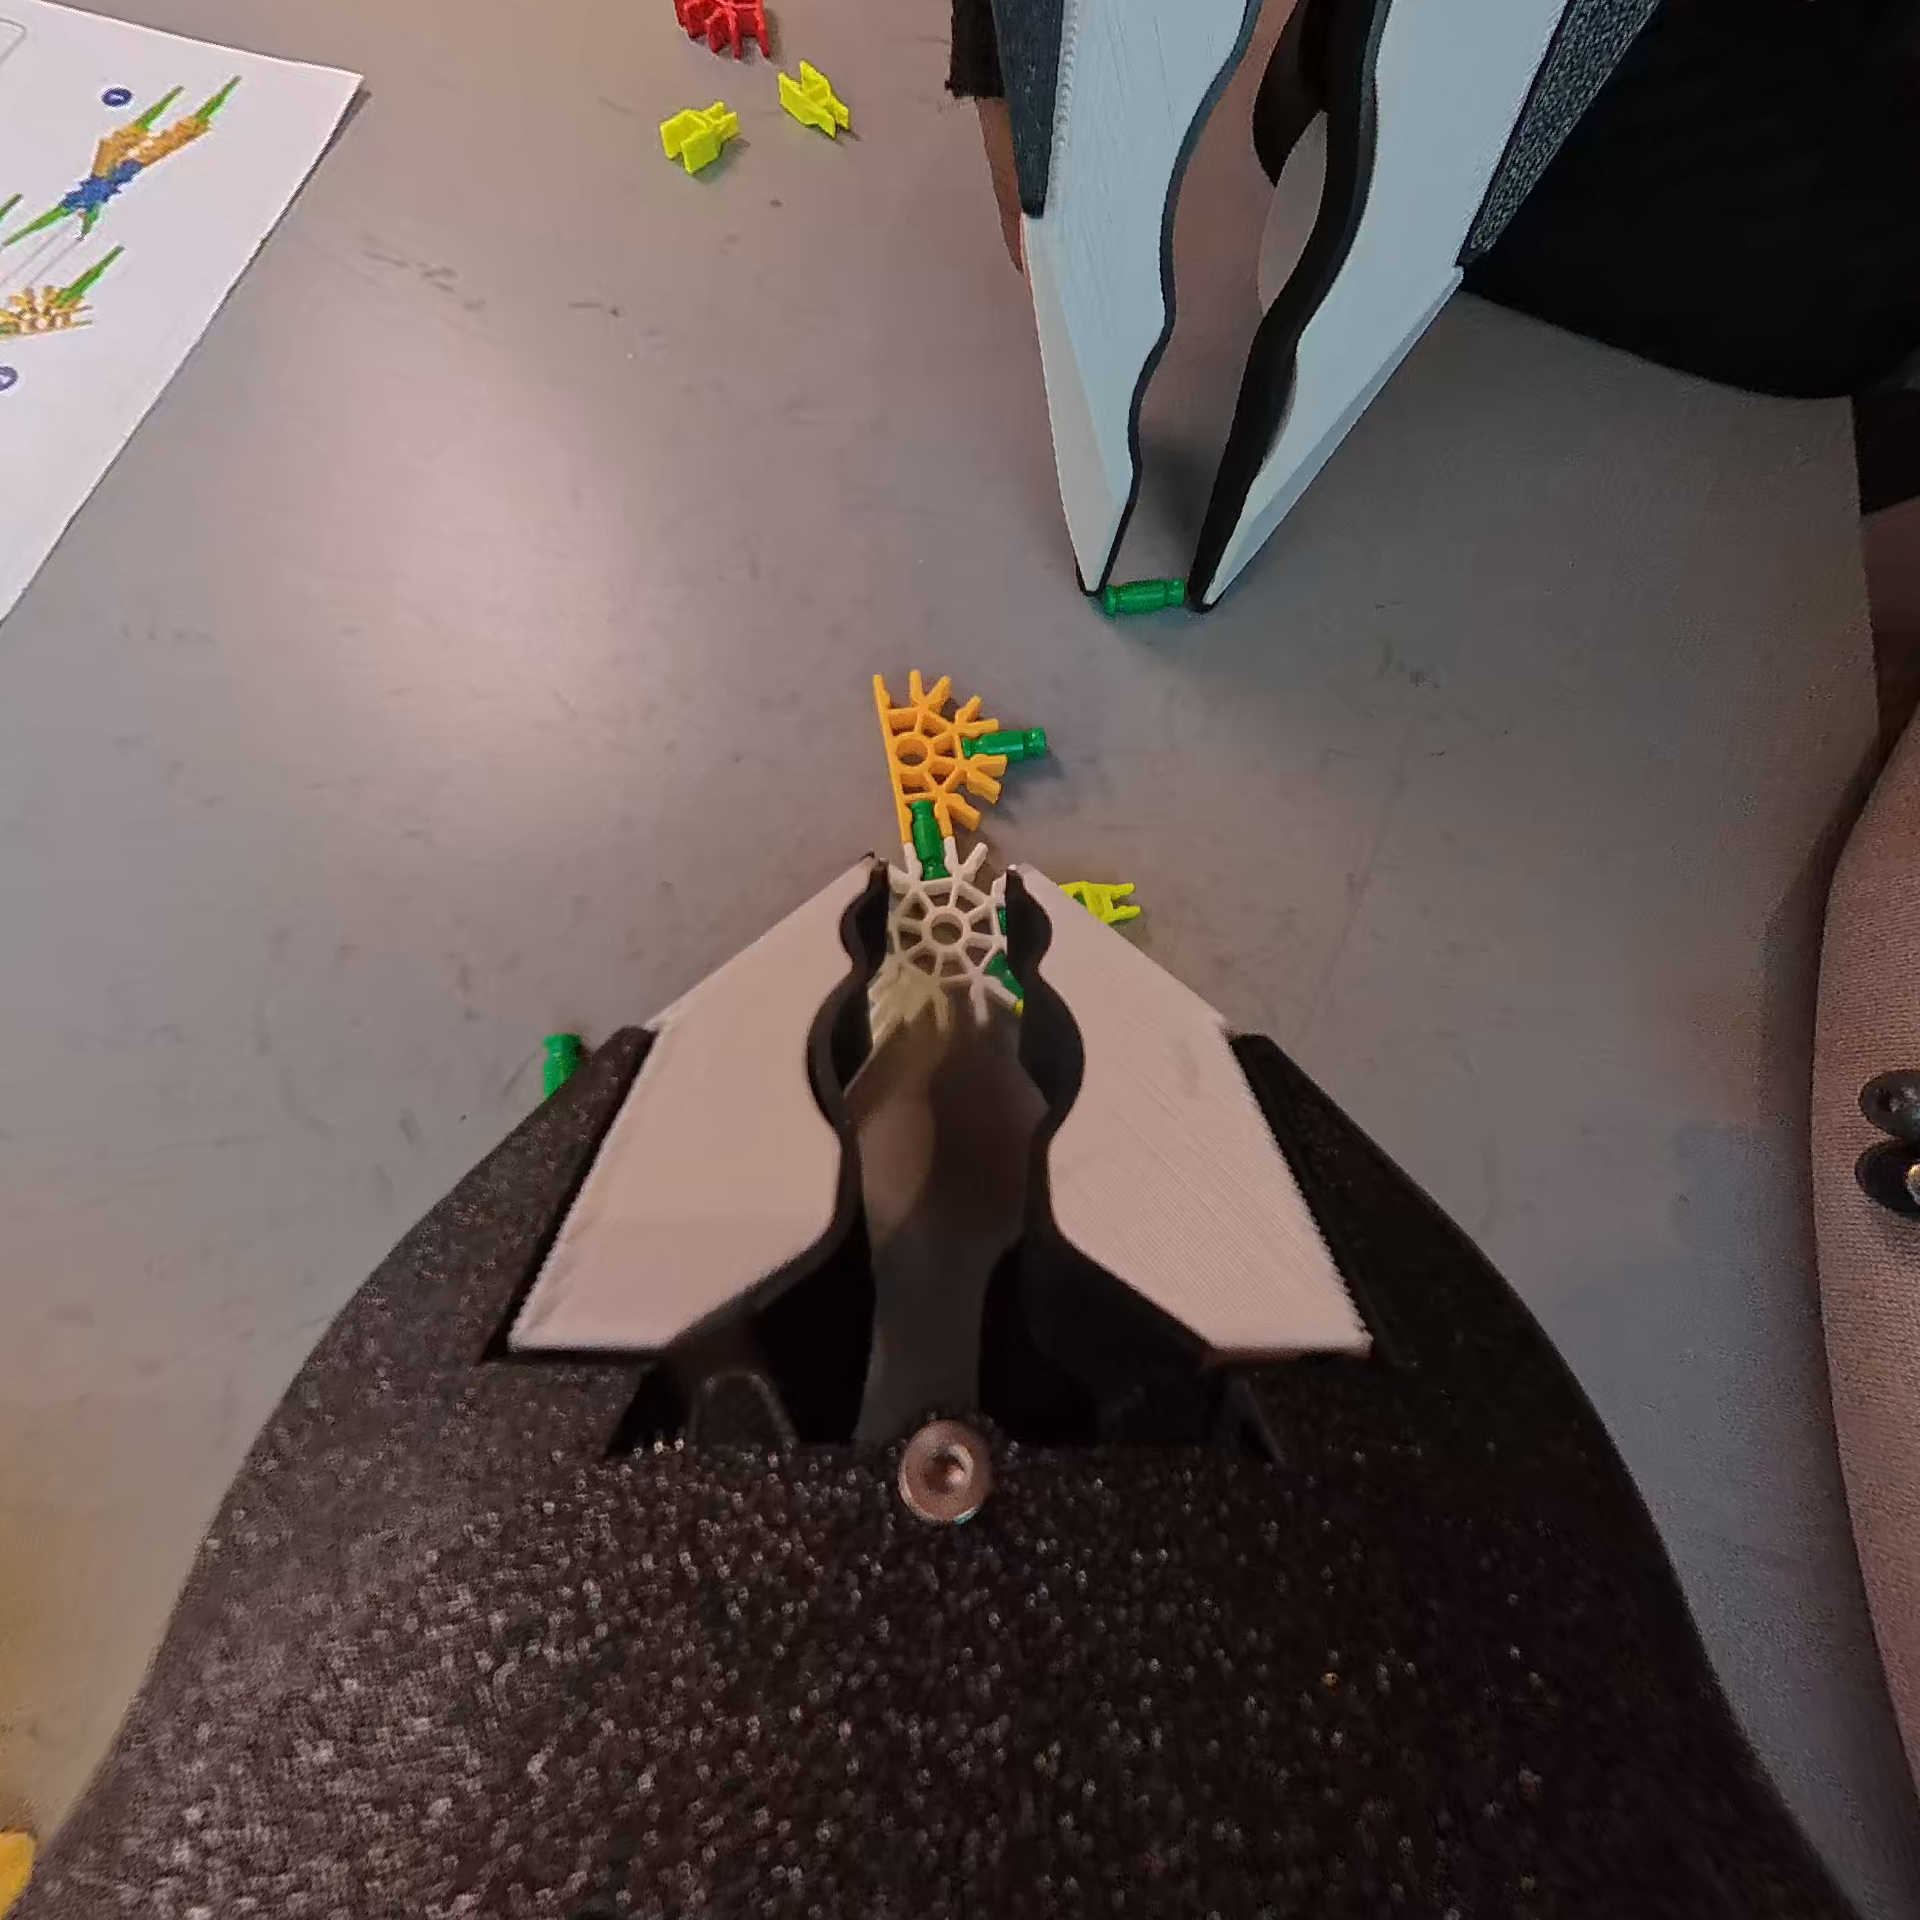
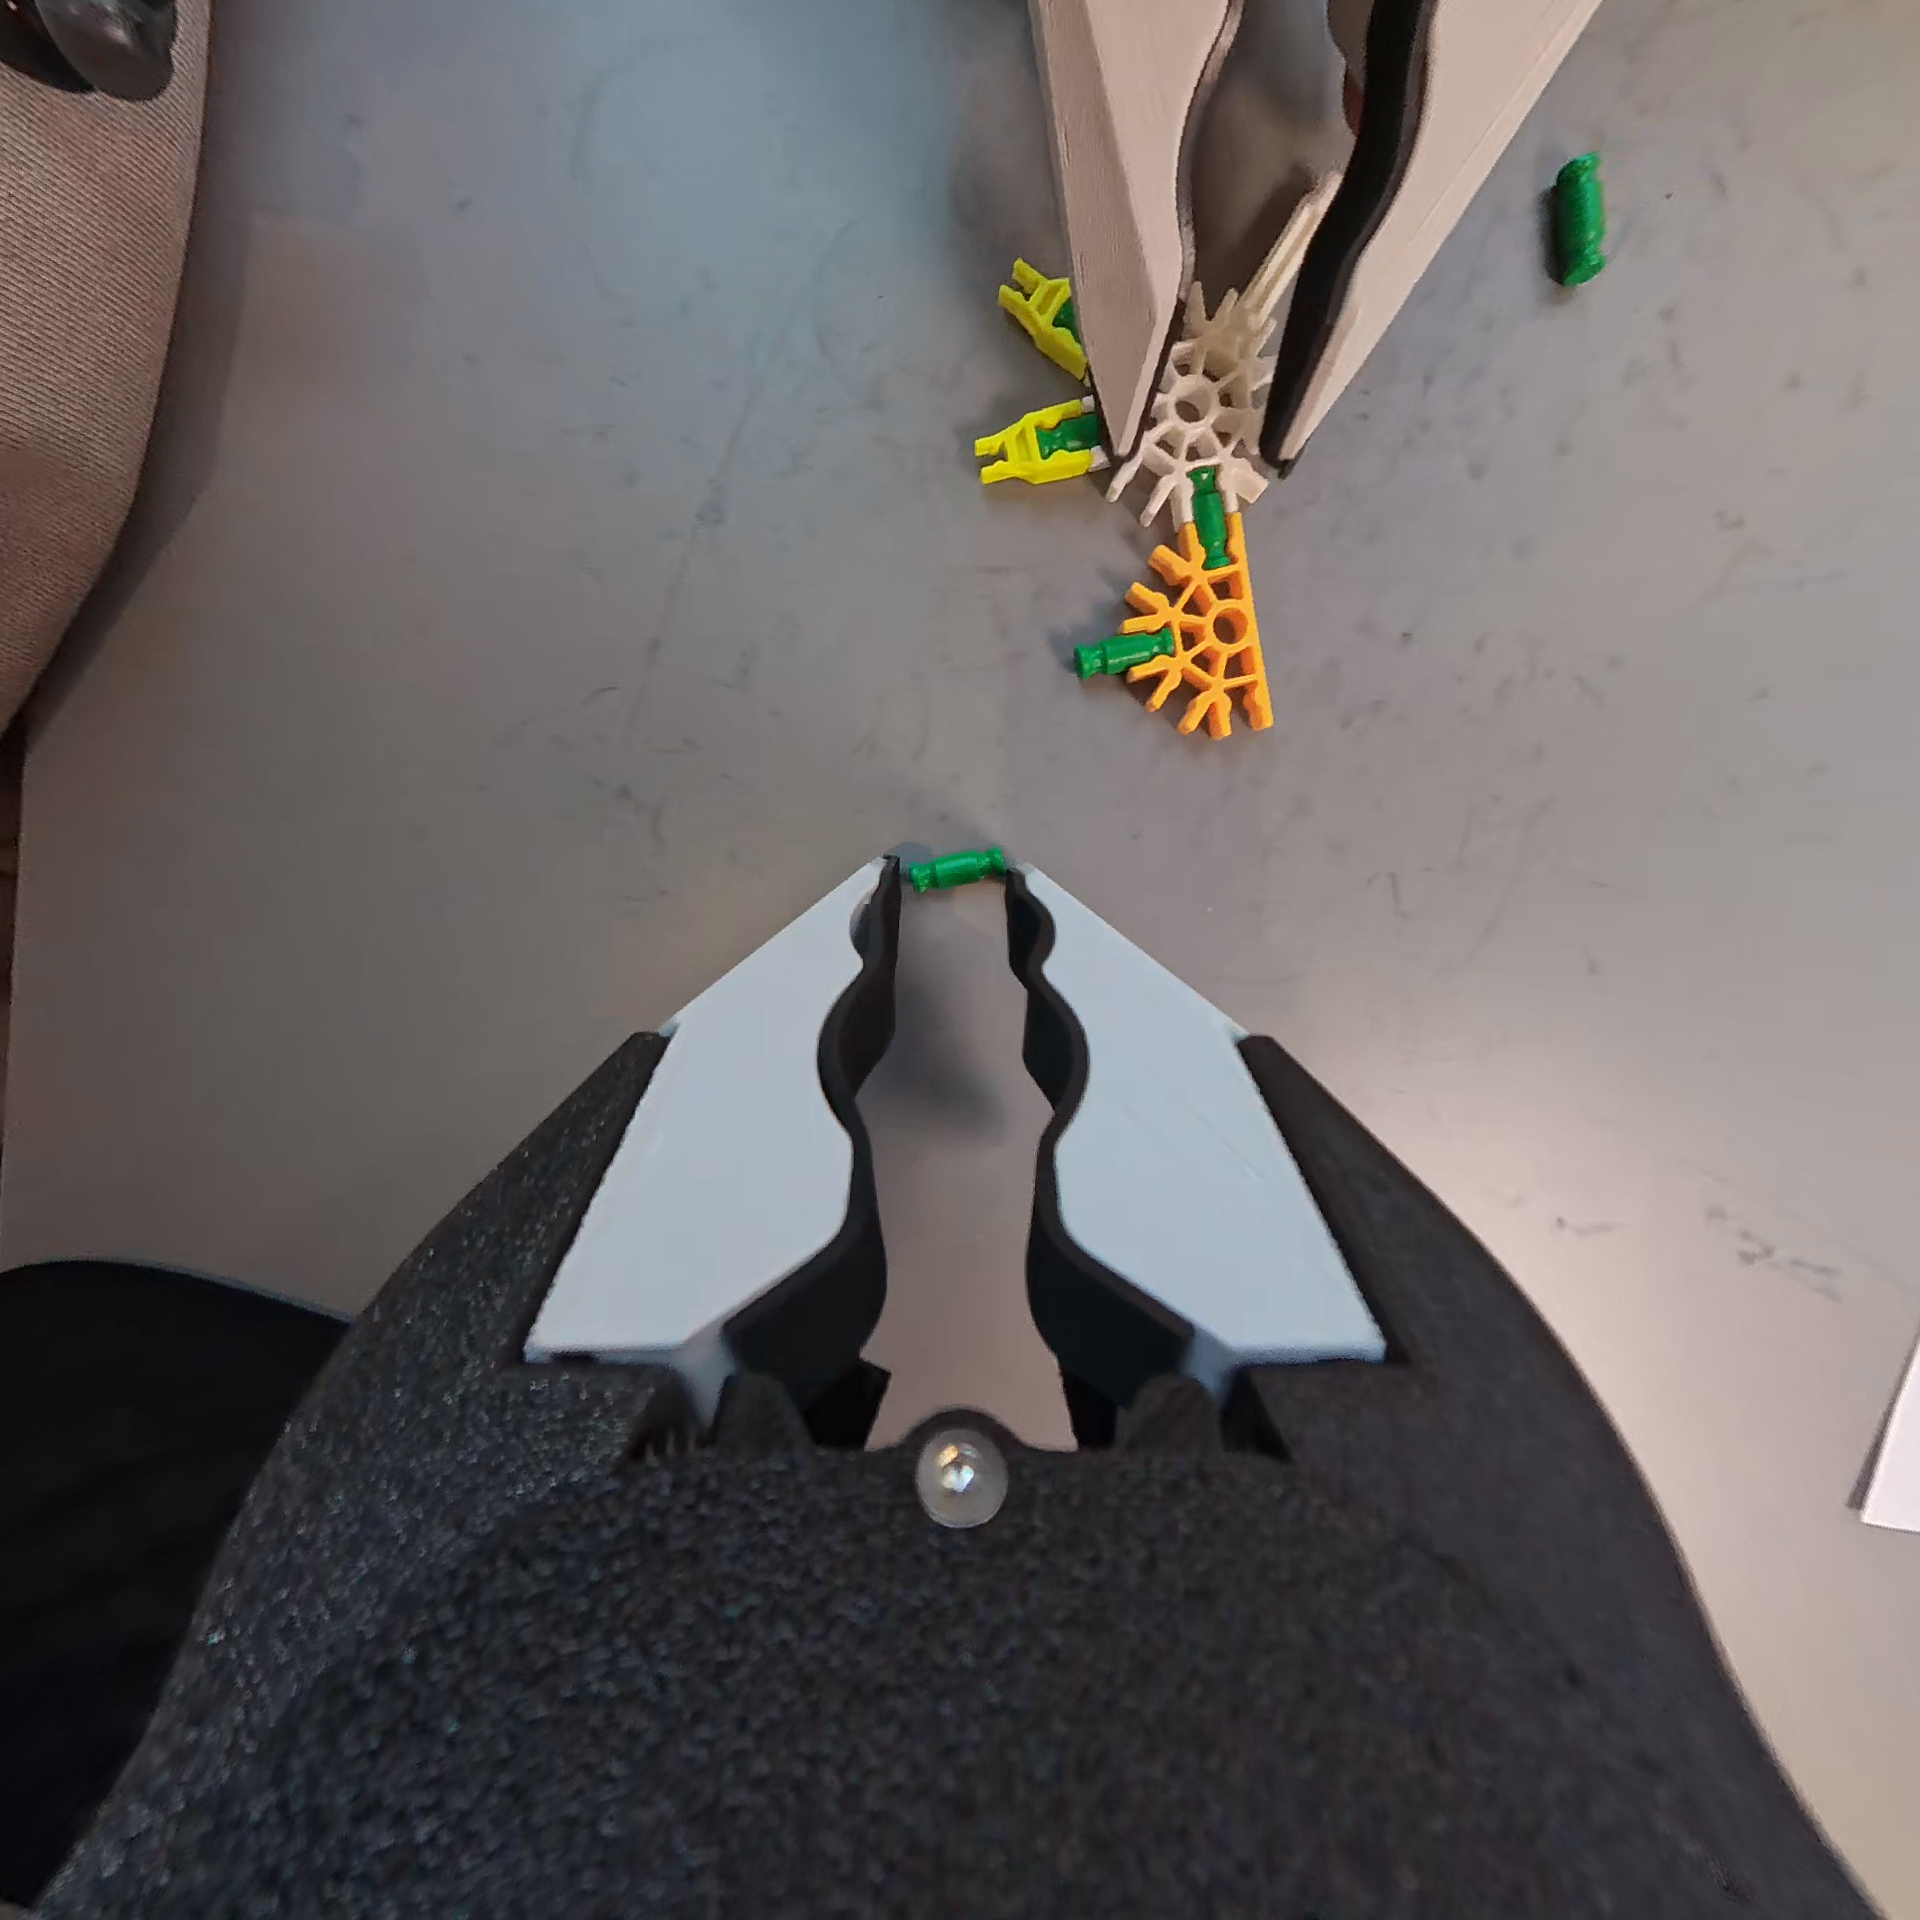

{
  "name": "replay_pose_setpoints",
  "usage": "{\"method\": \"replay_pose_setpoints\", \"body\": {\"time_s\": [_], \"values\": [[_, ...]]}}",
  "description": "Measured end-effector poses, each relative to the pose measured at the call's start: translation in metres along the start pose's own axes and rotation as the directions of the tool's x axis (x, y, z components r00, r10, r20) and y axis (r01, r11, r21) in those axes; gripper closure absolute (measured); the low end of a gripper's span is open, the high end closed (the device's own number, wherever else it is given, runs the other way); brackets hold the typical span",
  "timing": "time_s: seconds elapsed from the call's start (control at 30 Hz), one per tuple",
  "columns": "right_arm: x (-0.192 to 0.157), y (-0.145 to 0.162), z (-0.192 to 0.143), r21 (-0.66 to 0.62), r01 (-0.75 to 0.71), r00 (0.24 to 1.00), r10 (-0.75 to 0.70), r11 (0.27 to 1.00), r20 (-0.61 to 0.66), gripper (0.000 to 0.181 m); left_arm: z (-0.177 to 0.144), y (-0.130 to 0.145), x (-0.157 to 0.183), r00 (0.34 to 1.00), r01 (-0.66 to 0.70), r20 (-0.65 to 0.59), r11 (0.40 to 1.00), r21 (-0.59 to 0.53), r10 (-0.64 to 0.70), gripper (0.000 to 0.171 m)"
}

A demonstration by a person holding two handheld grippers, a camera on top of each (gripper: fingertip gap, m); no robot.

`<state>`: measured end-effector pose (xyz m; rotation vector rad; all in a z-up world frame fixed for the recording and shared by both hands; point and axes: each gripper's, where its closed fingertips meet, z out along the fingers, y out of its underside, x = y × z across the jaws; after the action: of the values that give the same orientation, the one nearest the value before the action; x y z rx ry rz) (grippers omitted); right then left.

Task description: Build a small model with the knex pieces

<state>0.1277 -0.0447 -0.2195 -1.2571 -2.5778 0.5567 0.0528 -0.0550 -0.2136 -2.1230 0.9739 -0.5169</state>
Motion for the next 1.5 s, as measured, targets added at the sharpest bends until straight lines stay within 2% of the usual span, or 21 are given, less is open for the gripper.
{"method": "replay_pose_setpoints", "body": {"time_s": [0.13,0.23,0.47,0.6,0.73,0.8,0.9,1.07,1.17,1.27,1.5], "values": [[0.004,0.003,-0.004,0.019,-0.072,0.995,0.073,0.997,-0.061,0.158,-0.003,0.000,-0.002,1.000,0.015,-0.002,1.000,0.009,-0.015,0.147],[0.009,0.006,-0.011,0.082,-0.201,0.968,0.211,0.976,-0.134,0.158,-0.007,0.003,-0.004,1.000,0.016,0.004,1.000,0.003,-0.016,0.145],[-0.002,0.005,-0.018,0.247,-0.505,0.810,0.553,0.827,-0.194,0.157,-0.008,0.008,-0.006,1.000,0.023,-0.002,1.000,-0.018,-0.023,0.141],[-0.003,0.012,-0.015,0.253,-0.561,0.750,0.613,0.788,-0.248,0.157,-0.008,0.008,-0.004,1.000,0.017,-0.003,1.000,-0.019,-0.017,0.141],[-0.004,0.000,-0.007,0.292,-0.618,0.711,0.678,0.730,-0.189,0.158,-0.008,0.008,-0.004,1.000,0.018,-0.002,1.000,-0.019,-0.018,0.142],[-0.003,-0.003,0.000,0.282,-0.627,0.703,0.683,0.726,-0.196,0.160,-0.008,0.008,-0.004,1.000,0.018,-0.004,1.000,-0.019,-0.018,0.142],[0.005,-0.001,0.000,0.285,-0.627,0.694,0.686,0.725,-0.220,0.176,-0.007,0.008,-0.003,1.000,0.021,-0.008,1.000,-0.016,-0.021,0.144],[0.010,0.000,-0.001,0.235,-0.559,0.762,0.605,0.795,-0.233,0.176,-0.005,0.007,0.003,0.999,0.025,-0.037,1.000,-0.013,-0.025,0.144],[0.020,-0.016,-0.008,0.263,-0.482,0.807,0.540,0.836,-0.240,0.176,-0.004,0.006,0.006,0.999,0.036,-0.037,0.999,-0.015,-0.036,0.144],[0.030,-0.021,-0.006,0.219,-0.415,0.845,0.464,0.883,-0.266,0.176,-0.004,0.006,0.007,0.999,0.031,-0.041,0.999,-0.015,-0.031,0.144],[0.033,-0.025,0.006,0.127,-0.351,0.904,0.371,0.928,-0.214,0.176,-0.004,0.006,0.008,0.998,0.028,-0.050,1.000,-0.009,-0.029,0.144]]}}
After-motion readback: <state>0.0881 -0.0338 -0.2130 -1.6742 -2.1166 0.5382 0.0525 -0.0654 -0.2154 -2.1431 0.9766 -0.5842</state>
